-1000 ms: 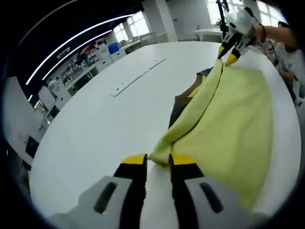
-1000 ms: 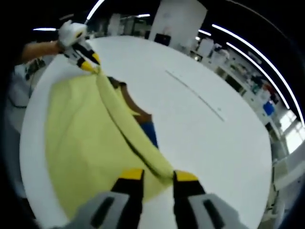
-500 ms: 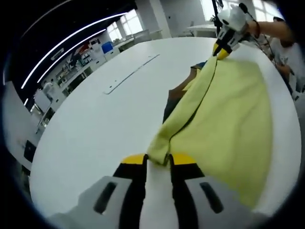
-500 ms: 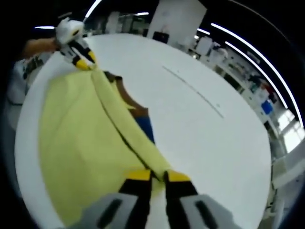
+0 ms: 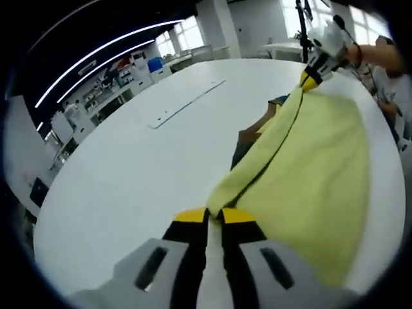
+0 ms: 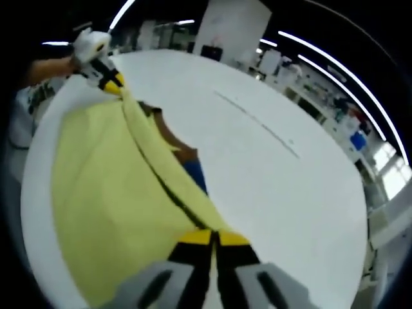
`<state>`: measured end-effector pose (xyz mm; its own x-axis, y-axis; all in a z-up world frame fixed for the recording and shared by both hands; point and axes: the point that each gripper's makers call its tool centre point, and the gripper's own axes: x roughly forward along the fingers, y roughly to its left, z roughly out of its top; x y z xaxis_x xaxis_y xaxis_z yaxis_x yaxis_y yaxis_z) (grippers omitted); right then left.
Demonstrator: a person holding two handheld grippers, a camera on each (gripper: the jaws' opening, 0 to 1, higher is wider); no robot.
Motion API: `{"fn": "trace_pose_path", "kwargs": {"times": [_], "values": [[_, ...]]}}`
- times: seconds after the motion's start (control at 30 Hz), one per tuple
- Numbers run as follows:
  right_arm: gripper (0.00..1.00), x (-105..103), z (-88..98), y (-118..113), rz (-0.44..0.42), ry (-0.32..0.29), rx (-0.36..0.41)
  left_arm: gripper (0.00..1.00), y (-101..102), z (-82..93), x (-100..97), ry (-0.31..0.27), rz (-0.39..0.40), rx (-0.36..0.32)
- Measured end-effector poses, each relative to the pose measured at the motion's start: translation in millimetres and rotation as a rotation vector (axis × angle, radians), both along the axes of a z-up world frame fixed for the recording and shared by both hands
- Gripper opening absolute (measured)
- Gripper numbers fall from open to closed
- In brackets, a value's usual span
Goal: Fold the garment on the visible template until the final outline fits inside the template.
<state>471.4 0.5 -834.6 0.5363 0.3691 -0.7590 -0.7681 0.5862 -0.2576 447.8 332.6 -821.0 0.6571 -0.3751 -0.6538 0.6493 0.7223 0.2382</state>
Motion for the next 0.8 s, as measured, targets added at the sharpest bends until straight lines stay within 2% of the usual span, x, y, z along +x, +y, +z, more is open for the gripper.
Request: {"fn": "trace_pose_path", "kwargs": {"times": [0.13,0.17,0.27,0.37,0.47,0.53,0.57,0.63,0.73,0.8], "values": [[0.00,4,5.8,1,-0.035,-0.008,0.037,0.04,-1,9.6,2.4,0.002,0.054,-0.086],[0.00,6,6.6,0,-0.050,-0.008,0.051,0.04,-1,9.9,2.5,0.005,0.060,-0.090],[0.00,12,10.4,2,-0.113,-0.011,0.117,0.04,4,10.4,5.7,0.020,0.130,-0.149],[0.00,21,10.0,2,-0.200,0.009,0.195,0.04,5,10.2,8.7,0.035,0.187,-0.172],[0.00,26,9.1,-1,-0.283,0.036,0.261,0.04,4,11.4,15.2,0.052,0.279,-0.265],[0.00,31,8.0,-6,-0.324,0.033,0.264,0.04,7,10.8,18.1,0.067,0.340,-0.307],[0.00,34,6.4,-7,-0.329,0.033,0.259,0.02,7,8.0,17.3,0.085,0.354,-0.308],[0.00,33,7.9,-7,-0.353,0.026,0.263,0.03,8,8.7,20.4,0.074,0.345,-0.306],[0.09,32,9.9,-9,-0.368,0.020,0.261,0.08,6,12.2,19.6,0.070,0.366,-0.342],[0.21,31,11.6,-11,-0.379,0.024,0.263,0.16,5,13.6,20.4,0.072,0.370,-0.366]]}}
